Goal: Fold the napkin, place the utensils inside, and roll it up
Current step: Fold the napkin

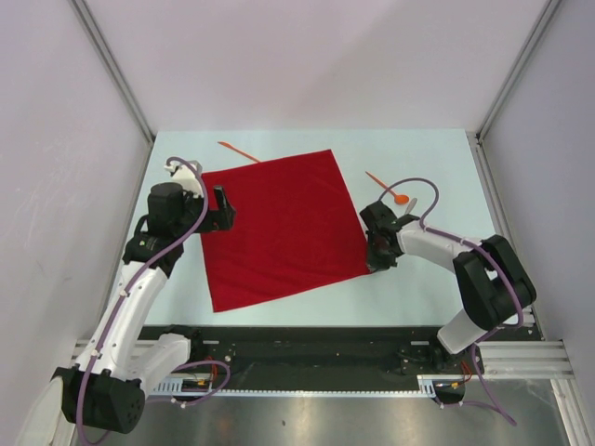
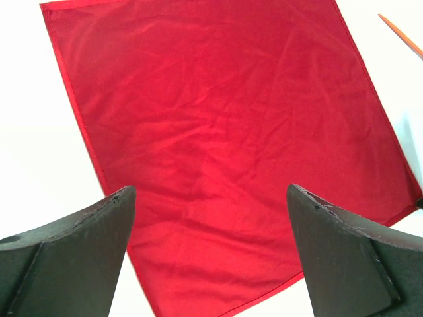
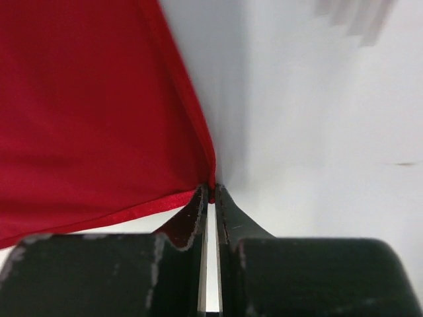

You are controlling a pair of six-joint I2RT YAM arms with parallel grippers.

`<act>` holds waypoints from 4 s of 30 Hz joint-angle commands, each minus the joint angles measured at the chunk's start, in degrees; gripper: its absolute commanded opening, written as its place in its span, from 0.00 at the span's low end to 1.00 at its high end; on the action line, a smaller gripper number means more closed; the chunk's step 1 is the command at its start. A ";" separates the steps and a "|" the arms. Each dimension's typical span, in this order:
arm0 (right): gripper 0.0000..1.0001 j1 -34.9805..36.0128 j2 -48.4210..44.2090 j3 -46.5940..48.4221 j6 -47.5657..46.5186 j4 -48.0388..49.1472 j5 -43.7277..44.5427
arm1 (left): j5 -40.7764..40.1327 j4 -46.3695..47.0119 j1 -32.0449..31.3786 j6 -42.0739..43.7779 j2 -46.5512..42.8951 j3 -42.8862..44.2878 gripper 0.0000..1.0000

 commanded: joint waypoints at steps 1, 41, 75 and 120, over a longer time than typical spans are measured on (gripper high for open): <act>0.00 -3.12 -3.08 -0.69 -1.62 -5.67 6.28 | 0.98 1.93 0.36 0.83 -1.00 -0.11 1.00; 0.00 15.51 40.75 61.27 -4.71 18.03 -5.14 | -0.07 2.37 1.50 -0.14 -1.00 -0.99 1.00; 0.00 18.23 69.51 86.06 16.31 57.24 -11.13 | 1.33 2.55 3.35 -0.49 -0.30 -1.25 1.00; 0.57 16.65 72.34 89.68 13.59 64.36 -11.55 | 2.21 2.55 4.58 -0.58 0.14 -1.34 1.00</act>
